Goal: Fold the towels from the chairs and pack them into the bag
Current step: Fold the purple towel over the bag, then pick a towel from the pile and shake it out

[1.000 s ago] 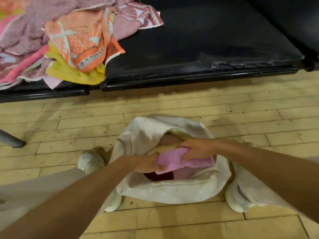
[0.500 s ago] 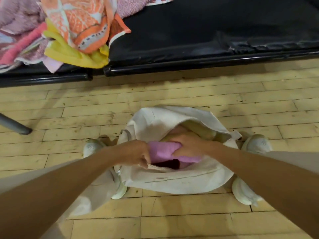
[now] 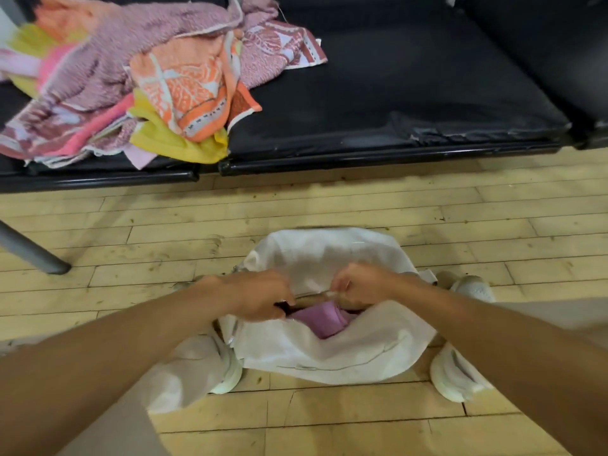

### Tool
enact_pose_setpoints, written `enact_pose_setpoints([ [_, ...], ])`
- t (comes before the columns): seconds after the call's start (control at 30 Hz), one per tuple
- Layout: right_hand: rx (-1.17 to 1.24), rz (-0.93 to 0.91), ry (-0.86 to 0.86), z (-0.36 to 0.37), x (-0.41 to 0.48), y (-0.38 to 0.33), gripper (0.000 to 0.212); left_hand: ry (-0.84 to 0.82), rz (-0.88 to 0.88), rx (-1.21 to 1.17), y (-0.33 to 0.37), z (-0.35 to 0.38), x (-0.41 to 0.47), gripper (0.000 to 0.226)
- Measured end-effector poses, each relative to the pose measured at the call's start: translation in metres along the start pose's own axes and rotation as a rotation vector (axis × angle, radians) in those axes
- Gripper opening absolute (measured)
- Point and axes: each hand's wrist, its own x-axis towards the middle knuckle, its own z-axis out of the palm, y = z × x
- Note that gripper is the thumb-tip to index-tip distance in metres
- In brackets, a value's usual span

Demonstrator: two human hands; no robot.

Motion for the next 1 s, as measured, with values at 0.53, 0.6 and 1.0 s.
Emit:
enact_pose_setpoints([
  [0.53, 0.155, -0.303, 0.551, -0.181, -0.010, -0.135, 0.019, 0.852, -0.330, -0.151, -0.055, -0.164, -0.118, 0.023],
  [0.6, 0.266, -0.307, 0.605, -0.195, 0.008, -0.151, 0.015, 1.024, -0.433, -0.171, -0.075, -0.157, -0.123, 0.022],
  [1.0, 0.538, -0.360, 0.654, -0.184, 0.083, -0.235, 0.016, 1.211, -0.917, -0.569, -0.170, -0.093, -0.167, 0.041],
])
